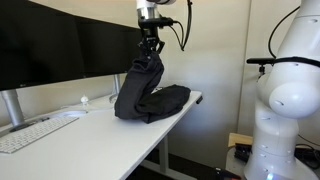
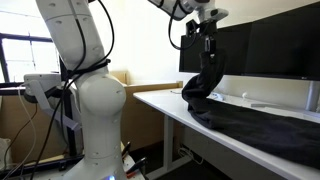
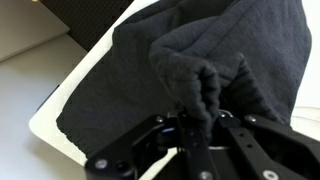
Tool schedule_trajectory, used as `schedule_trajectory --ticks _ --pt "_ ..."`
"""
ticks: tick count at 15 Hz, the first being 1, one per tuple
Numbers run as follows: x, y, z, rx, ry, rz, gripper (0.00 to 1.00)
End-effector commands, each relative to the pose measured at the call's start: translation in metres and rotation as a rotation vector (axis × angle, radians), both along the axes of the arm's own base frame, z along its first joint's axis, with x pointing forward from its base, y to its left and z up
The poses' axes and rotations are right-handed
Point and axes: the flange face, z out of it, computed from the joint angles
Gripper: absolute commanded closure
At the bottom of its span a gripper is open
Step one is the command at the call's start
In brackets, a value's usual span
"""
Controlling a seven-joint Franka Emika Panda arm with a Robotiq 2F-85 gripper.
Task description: Fold the trousers on the table.
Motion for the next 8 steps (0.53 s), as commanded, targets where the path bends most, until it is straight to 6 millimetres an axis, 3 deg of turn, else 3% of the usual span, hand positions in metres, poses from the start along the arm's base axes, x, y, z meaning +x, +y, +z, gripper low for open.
schedule_trajectory --ticks 1,8 --pt "-0.010 -0.050 0.002 0.027 0.002 -0.053 0.91" --pt "-0.021 -0.145 0.001 0.041 -0.019 -0.223 0.91"
